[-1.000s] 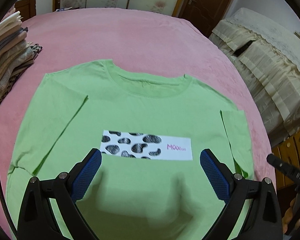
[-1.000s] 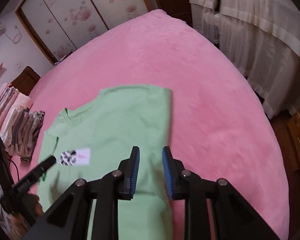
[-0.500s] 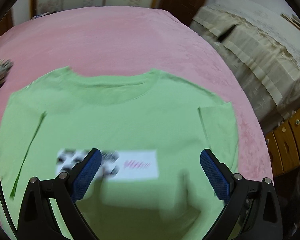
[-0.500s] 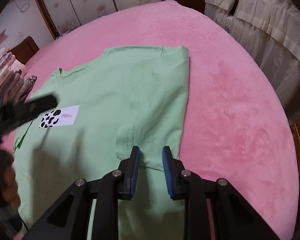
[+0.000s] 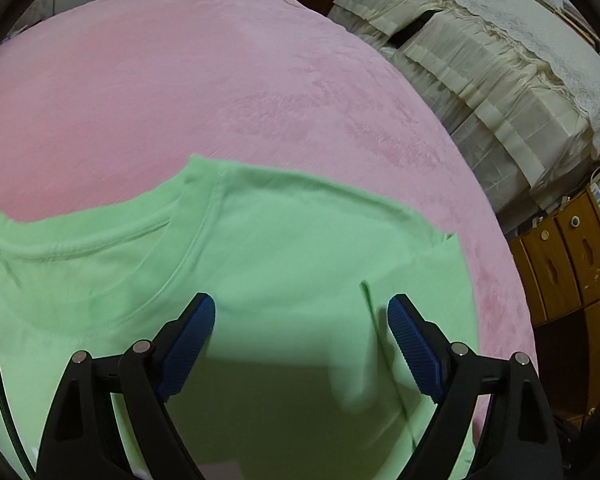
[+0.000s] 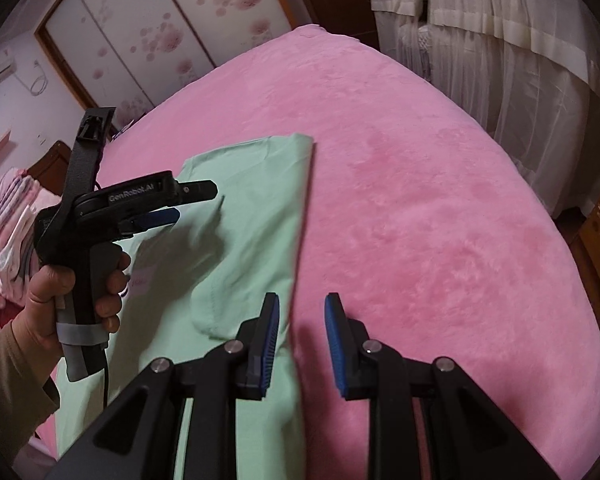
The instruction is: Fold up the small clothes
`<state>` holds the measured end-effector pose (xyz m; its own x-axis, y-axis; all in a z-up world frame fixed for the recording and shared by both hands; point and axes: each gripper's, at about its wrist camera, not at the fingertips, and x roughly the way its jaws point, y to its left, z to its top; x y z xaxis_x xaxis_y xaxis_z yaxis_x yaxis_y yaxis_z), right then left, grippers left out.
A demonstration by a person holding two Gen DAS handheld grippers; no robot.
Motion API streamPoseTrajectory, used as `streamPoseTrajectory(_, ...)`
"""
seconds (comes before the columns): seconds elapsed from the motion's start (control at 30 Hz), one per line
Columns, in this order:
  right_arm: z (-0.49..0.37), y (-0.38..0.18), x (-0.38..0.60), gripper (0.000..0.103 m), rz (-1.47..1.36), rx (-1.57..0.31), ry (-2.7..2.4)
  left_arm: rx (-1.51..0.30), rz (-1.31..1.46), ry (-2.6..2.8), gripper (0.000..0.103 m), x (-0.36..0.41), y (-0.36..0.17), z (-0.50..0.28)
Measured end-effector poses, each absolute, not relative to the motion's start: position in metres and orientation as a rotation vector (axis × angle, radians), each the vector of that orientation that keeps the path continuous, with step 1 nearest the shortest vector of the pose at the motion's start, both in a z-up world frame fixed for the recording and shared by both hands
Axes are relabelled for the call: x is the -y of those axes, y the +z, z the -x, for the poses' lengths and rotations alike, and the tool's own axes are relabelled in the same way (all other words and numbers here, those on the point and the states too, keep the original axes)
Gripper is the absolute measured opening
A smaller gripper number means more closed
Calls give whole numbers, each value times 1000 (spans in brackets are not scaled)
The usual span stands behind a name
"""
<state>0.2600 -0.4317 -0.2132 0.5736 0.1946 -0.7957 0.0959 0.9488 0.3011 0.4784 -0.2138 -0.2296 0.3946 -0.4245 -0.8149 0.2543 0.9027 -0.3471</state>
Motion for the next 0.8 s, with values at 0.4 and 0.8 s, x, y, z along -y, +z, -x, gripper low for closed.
streamPoseTrajectory(0.4, -367, -216, 462, 24, -482, -991, 64, -1117, 122, -544, 12, 242, -229, -492)
streamPoseTrajectory(0.8, -368, -229, 471, 24, -493, -1009, 60, -1194, 323, -646, 17, 229, -240, -500)
